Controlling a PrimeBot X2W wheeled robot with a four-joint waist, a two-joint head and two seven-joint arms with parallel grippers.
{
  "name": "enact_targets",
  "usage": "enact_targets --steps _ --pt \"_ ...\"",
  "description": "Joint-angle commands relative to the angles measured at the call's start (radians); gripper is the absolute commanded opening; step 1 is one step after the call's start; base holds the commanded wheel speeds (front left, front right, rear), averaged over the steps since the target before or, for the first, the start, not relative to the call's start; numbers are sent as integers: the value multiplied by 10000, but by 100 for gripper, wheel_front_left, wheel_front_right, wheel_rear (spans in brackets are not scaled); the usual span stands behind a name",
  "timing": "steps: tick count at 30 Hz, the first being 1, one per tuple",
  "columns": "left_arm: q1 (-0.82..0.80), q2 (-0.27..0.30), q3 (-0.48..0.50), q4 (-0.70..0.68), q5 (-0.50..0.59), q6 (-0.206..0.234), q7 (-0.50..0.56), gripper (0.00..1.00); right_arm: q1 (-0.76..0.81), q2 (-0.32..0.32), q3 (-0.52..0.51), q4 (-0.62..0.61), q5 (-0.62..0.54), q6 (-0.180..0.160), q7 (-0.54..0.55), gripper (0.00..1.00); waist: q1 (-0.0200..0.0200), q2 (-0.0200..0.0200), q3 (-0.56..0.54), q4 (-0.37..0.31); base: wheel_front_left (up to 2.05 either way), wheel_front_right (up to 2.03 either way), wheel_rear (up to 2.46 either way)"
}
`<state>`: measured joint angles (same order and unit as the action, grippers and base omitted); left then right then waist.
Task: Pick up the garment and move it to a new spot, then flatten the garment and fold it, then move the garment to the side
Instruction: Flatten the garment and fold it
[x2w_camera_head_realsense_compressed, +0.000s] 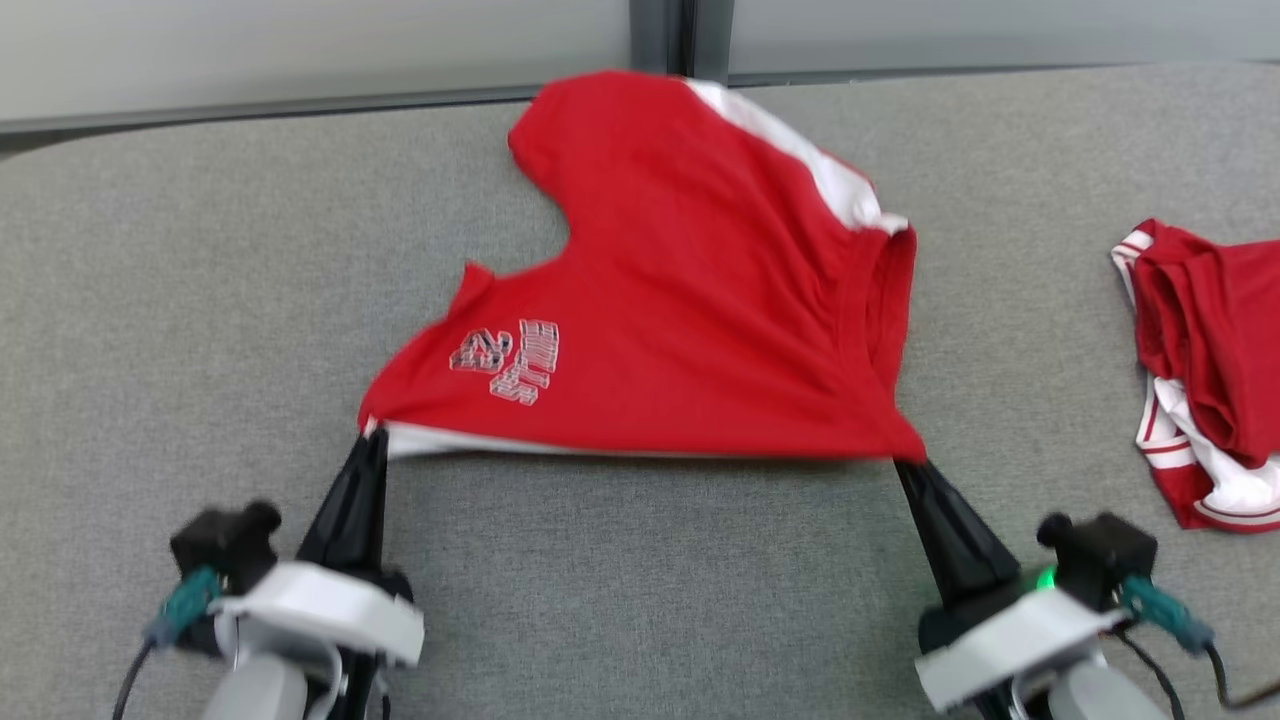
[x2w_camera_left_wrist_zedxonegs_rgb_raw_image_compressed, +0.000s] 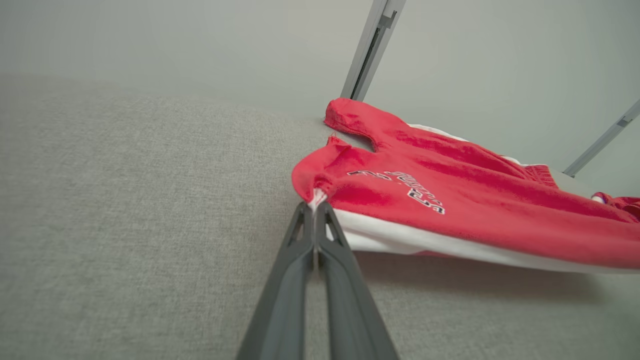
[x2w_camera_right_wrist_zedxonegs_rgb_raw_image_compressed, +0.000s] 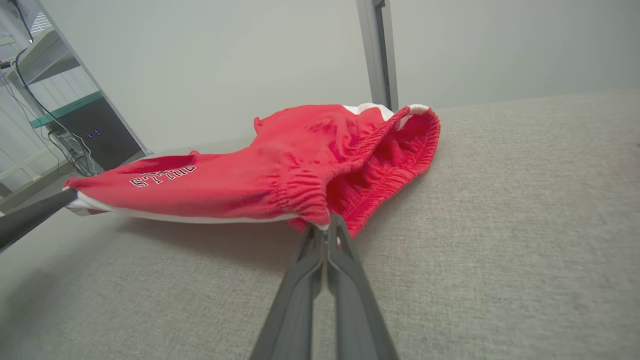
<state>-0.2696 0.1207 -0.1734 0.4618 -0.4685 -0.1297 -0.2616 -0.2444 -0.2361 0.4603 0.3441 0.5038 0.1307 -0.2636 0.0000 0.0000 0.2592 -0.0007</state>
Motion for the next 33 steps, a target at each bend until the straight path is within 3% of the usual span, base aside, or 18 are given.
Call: enact_targets --steps 1,12,19,26,33 --pt "761 90 207 -487 0 -13 -41 0 747 -94 -198 -445 -145 2 -2 0 0 0 -348 -27 0 0 0" --pt "3721 238 500 -3113 -160 677 454 0 4088 214 -787 -1964 -591 -1 61 0 0 0 -1201 132 0 0 0" --pt "4618 472 546 -4619 -134 1057 1027 0 5088 406 -761 -2973 -821 0 691 0 0 0 -1411 67 0 0 0" --pt "3225 595 435 -4479 -260 842 1381 0 4613 711 -864 -3337 -1 0 1278 0 0 0 -1235 -167 0 0 0" --pt "516 710 101 -3201 -376 444 1946 0 2757 793 -780 -3010 768 2 1569 0 0 0 -317 -638 0 0 0"
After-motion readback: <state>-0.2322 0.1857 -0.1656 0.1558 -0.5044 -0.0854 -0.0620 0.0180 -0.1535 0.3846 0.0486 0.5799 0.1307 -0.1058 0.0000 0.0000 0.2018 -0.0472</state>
